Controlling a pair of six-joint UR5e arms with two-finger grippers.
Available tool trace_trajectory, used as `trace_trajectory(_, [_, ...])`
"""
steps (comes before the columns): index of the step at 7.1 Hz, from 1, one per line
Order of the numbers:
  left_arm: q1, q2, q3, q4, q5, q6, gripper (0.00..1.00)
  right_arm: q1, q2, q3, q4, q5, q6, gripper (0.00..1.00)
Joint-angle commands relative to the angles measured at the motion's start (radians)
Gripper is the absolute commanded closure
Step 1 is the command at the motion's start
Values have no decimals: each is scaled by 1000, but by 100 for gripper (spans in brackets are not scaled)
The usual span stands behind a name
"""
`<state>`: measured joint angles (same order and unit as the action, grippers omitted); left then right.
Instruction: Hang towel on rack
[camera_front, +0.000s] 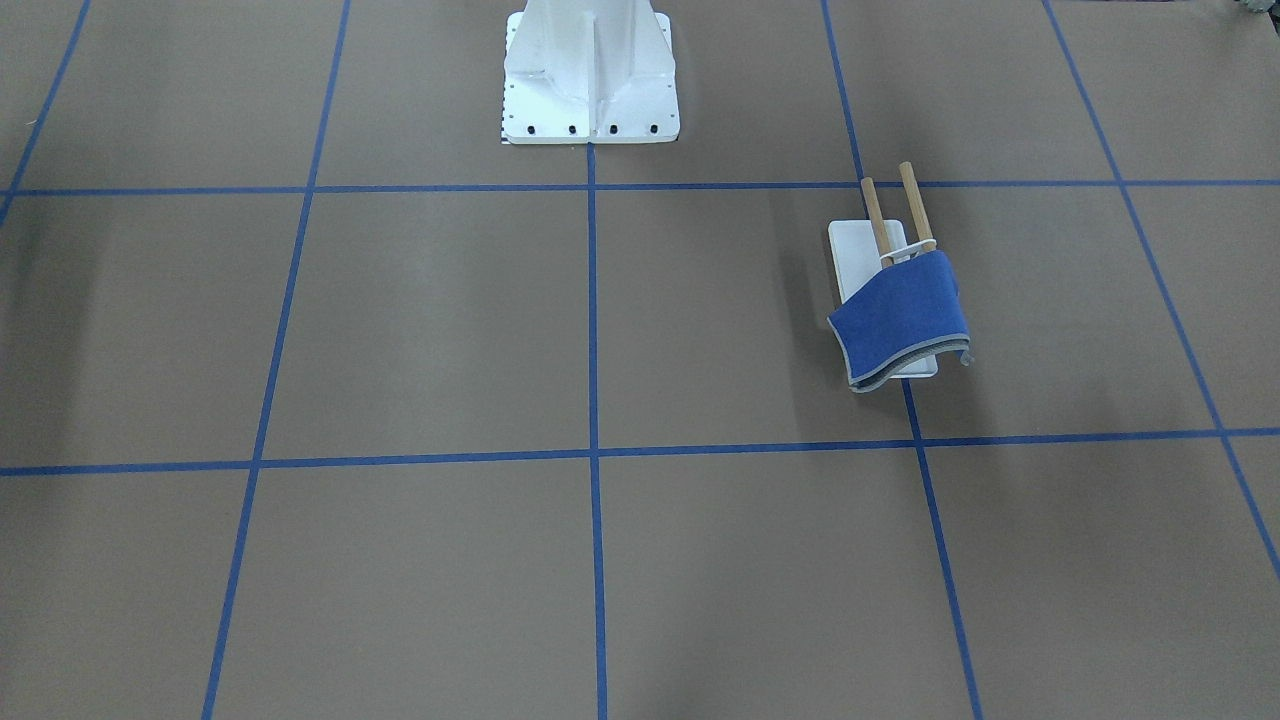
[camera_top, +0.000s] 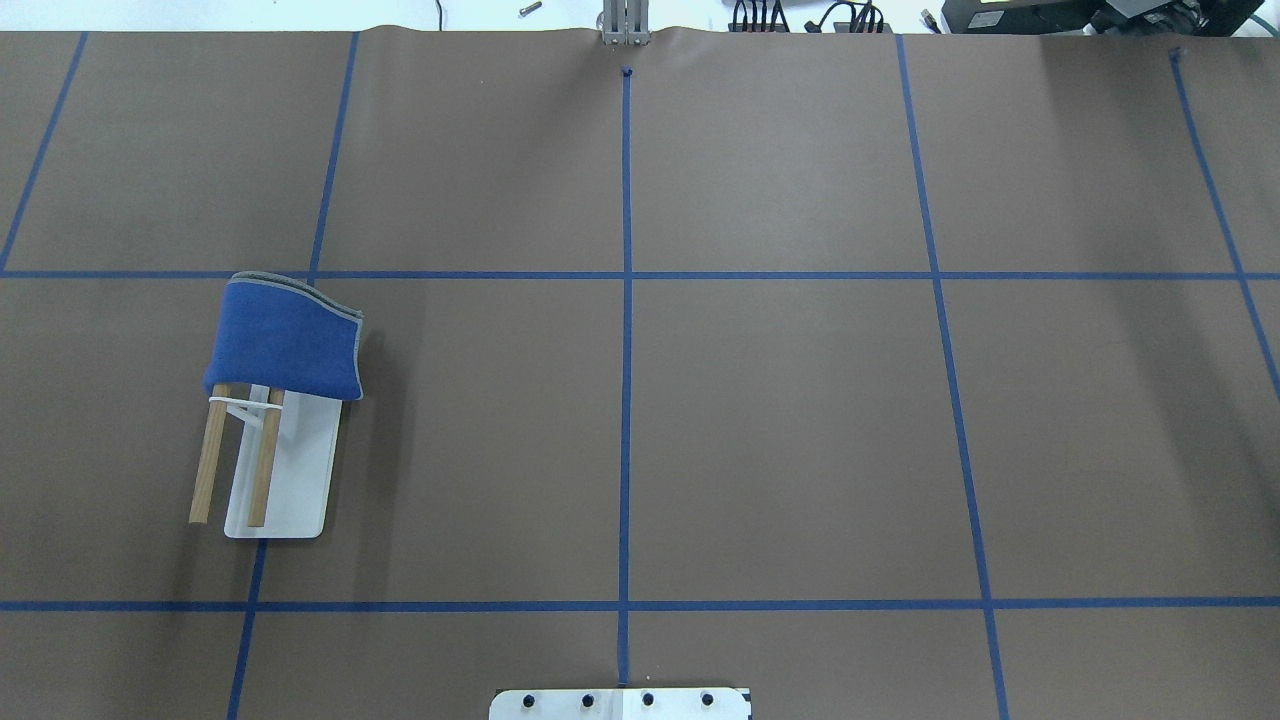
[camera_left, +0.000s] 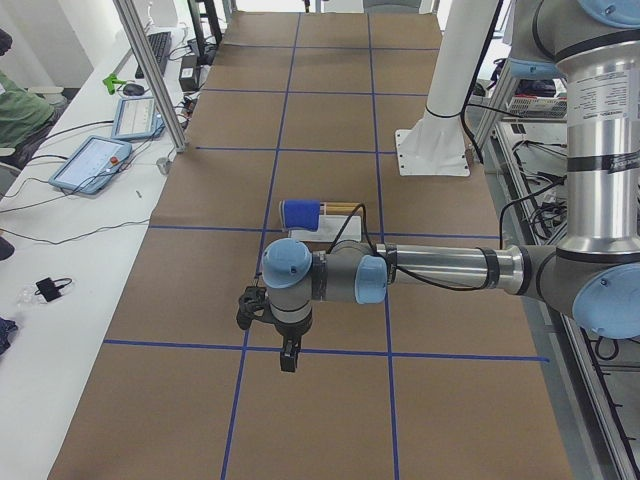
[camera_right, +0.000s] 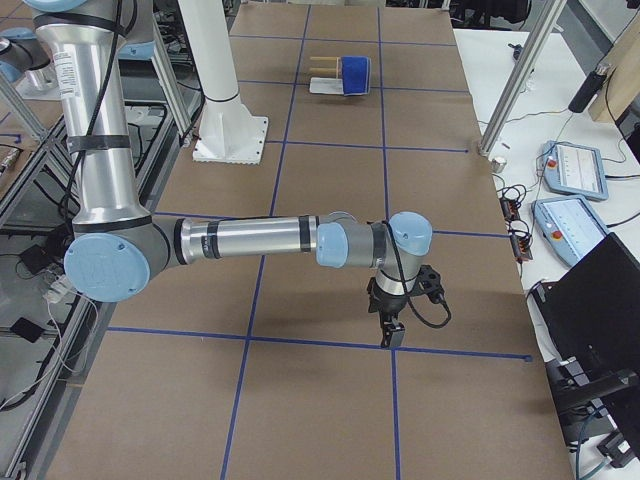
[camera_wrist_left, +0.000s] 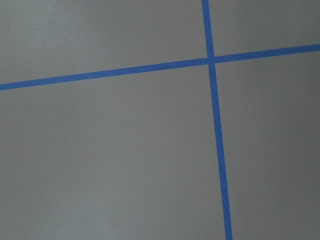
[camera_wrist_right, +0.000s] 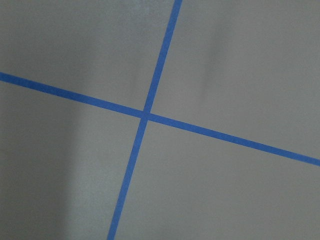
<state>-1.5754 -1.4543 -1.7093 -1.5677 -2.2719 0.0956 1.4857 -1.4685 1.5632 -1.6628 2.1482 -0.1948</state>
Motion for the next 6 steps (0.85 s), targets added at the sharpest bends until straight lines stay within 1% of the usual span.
trace_trajectory(1, [0, 0, 0, 0, -3, -1, 1, -2, 0, 0, 0, -1, 0, 0])
trace_trajectory(6, [0, 0, -1, 0, -5, -1, 1, -15, -1, 0, 0, -1, 2, 0])
